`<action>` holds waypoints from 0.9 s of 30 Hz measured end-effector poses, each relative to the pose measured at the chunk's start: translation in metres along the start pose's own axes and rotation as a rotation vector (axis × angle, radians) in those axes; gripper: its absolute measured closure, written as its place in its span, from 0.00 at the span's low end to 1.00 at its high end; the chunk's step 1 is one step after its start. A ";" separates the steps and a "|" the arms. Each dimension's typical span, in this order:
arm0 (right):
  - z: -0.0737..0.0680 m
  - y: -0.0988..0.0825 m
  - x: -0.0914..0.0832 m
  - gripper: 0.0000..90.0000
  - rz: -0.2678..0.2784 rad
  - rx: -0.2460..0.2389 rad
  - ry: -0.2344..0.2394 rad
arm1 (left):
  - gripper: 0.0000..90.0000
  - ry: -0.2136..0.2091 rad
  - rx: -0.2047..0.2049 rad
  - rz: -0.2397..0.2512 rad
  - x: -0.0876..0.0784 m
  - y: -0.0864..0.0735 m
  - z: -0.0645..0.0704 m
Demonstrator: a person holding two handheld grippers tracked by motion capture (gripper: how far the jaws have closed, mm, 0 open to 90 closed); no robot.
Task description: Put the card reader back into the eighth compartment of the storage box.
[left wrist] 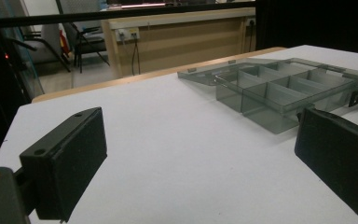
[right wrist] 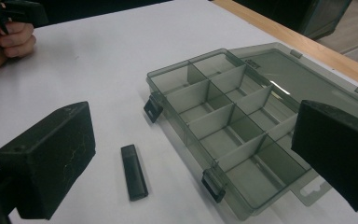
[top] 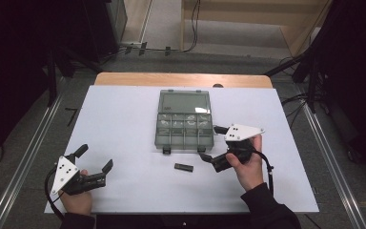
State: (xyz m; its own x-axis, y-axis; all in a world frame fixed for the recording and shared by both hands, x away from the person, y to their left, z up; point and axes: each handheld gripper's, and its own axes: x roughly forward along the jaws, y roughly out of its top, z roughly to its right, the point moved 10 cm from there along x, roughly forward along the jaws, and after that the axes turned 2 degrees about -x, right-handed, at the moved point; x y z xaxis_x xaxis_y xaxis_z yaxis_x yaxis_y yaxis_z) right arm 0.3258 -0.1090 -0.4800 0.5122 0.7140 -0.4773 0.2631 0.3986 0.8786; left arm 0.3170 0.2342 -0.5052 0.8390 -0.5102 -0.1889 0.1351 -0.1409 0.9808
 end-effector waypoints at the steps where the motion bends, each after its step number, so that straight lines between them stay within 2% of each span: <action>1: -0.001 0.001 0.001 0.00 -0.003 -0.001 0.003 | 0.03 0.000 0.000 0.000 0.000 0.000 0.000; 7: -0.003 0.004 0.007 0.00 -0.012 -0.012 0.016 | 0.03 0.000 0.001 0.000 0.000 0.000 0.000; 21: -0.012 0.004 0.025 0.00 -0.096 -0.046 0.065 | 0.03 -0.002 0.000 0.000 0.000 0.000 0.000; 22: -0.013 0.004 0.026 0.01 -0.109 -0.048 0.066 | 0.03 -0.003 -0.002 0.002 0.000 0.000 0.000; 23: -0.013 0.003 0.028 0.07 -0.116 -0.050 0.061 | 0.03 -0.002 -0.003 0.002 0.000 0.000 0.000; 24: -0.013 0.003 0.028 0.07 -0.116 -0.050 0.061 | 0.03 -0.002 -0.003 0.002 0.000 0.000 0.000; 25: -0.012 0.003 0.029 0.12 -0.122 -0.047 0.045 | 0.03 -0.002 -0.003 0.003 0.000 0.000 0.000; 27: -0.013 0.001 0.031 0.12 -0.142 -0.052 0.040 | 0.03 -0.003 -0.003 0.002 0.000 0.000 0.000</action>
State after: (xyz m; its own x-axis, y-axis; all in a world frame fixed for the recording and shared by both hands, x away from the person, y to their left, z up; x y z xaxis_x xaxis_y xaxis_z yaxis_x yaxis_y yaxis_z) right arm 0.3315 -0.0790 -0.4943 0.4398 0.6701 -0.5980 0.2871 0.5260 0.8006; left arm 0.3170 0.2343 -0.5048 0.8379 -0.5128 -0.1868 0.1346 -0.1376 0.9813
